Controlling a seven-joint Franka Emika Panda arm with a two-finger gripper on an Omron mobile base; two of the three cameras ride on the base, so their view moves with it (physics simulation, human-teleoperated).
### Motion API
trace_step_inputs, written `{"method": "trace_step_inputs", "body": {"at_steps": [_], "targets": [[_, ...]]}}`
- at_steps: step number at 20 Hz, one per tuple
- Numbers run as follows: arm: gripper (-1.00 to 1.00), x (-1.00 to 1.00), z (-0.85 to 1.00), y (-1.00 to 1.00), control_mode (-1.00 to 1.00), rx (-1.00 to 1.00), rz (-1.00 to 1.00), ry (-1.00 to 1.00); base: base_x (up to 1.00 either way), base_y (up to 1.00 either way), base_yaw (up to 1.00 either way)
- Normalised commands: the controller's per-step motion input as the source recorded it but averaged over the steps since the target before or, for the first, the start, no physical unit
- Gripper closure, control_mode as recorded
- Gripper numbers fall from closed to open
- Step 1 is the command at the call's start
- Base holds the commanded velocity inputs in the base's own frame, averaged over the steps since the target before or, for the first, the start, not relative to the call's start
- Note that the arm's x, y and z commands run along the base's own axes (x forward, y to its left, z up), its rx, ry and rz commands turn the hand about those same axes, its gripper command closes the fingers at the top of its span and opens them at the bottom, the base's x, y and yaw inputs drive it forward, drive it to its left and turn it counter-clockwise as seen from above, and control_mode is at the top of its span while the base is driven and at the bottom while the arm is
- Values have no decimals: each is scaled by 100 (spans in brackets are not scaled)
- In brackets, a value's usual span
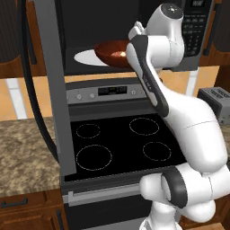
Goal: Open the microwave, place the bowl with waffle inside the microwave, then close the microwave door and turn it on.
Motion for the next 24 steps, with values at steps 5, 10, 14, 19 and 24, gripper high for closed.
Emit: {"method": "trace_step_inputs", "body": {"at_steps": [5,10,14,19,24], "targets": [[100,85,0,14,-100,0,6,0,0,0,0],[100,77,0,15,-100,0,5,0,0,0,0],[100,69,-1,11,-100,0,2,0,0,0,0],[100,75,-20,15,-100,0,1,0,0,0,0],[100,62,-41,15,-100,0,0,0,0,0,0]]}}
